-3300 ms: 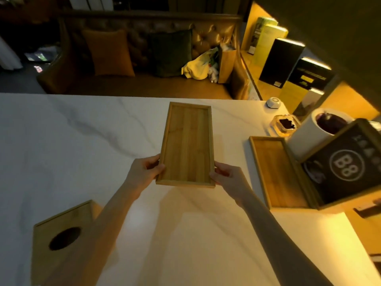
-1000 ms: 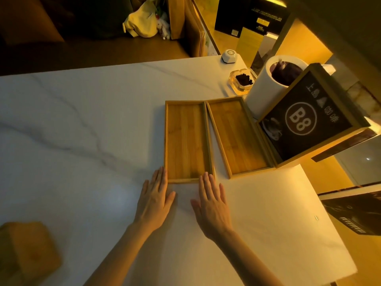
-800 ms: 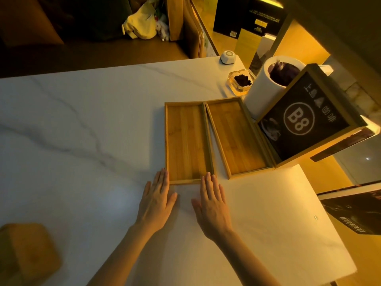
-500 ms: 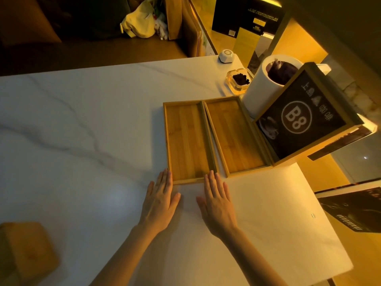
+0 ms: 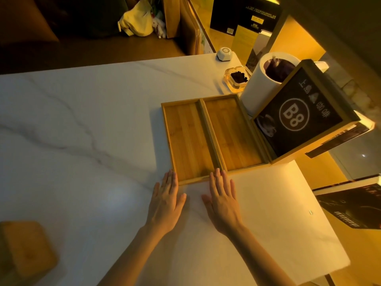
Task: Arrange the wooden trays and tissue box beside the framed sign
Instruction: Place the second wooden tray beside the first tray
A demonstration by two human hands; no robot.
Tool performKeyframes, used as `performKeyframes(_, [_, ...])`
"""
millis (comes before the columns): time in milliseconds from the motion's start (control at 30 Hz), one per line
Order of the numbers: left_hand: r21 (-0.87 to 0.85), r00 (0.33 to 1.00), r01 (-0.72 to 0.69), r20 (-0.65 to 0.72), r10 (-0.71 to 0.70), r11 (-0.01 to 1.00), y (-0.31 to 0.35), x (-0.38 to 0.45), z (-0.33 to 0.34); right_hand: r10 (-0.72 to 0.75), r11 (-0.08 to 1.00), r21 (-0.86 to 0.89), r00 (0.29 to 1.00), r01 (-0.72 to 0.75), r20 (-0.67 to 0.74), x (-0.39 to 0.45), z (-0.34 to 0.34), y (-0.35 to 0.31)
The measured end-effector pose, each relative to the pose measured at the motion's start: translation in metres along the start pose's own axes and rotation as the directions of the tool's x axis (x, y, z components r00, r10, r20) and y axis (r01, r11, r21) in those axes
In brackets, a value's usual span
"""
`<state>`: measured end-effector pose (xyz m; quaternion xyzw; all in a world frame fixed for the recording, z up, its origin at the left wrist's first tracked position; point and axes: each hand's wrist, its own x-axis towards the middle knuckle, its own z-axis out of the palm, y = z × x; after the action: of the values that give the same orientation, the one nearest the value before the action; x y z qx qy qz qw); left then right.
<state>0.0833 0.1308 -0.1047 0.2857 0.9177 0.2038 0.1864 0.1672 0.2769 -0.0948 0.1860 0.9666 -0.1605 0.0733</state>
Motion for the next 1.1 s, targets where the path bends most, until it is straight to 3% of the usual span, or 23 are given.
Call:
performKeyframes(633, [0.002,1.0,-0.014,-0.012,0.014,1.0,0.0,-0.001,0.001,-0.007,1.0,-0.016,1.0,0.006,-0.027,0.0,0.0,0.008])
performKeyframes(733, [-0.001,0.999,-0.031,-0.015,0.031,1.0,0.0,-0.001,-0.002,0.019,0.994,0.106,1.0,-0.018,-0.009,0.0,-0.008,0.007])
performKeyframes(867, [0.001,0.998,-0.048,-0.037,0.048,0.999,0.0,-0.002,-0.007,0.194,0.947,0.287,0.969,-0.143,-0.156,-0.004,-0.017,0.012])
performKeyframes(933, [0.003,0.997,-0.056,-0.047,0.056,0.998,0.0,-0.005,-0.008,0.215,0.95,0.267,0.962,-0.164,-0.171,-0.006,-0.018,0.017])
performKeyframes(1100, [0.001,0.997,-0.064,-0.033,0.064,0.998,0.001,-0.006,-0.006,0.068,0.994,0.096,0.991,-0.057,-0.117,-0.006,-0.016,0.021])
